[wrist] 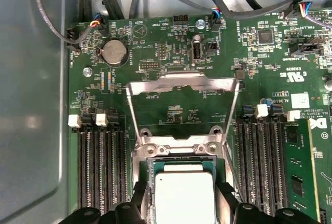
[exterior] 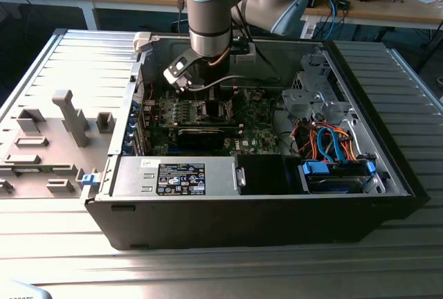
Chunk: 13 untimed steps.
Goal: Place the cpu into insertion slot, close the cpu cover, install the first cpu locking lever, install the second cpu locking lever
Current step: 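Place the cpu into insertion slot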
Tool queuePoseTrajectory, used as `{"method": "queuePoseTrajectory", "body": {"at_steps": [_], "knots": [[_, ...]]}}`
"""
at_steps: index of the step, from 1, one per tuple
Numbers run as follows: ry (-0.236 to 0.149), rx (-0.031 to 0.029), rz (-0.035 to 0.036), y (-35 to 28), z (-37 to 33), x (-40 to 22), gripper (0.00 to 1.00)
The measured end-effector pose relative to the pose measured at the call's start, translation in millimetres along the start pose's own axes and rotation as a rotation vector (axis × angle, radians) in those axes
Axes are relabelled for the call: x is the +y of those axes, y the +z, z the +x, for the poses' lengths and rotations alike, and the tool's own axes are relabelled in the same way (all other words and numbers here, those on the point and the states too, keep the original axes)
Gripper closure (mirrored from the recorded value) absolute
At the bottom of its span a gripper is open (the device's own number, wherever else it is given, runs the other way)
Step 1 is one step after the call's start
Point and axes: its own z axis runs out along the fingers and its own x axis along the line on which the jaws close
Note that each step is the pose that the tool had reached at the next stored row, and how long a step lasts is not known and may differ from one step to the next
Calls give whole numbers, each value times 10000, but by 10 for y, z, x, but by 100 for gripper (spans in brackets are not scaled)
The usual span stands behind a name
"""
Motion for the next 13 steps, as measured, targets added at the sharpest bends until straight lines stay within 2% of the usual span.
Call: {"method": "queuePoseTrajectory", "body": {"at_steps": [6, 7, 9, 13], "knots": [[-77, 15, -2, -4, 9, 4, 39], [-77, 22, -10, -14, 12, 6, 39], [-80, -6, -2, -68, 10, 8, 39], [-78, -12, -1, -85, 7, 9, 39]]}}
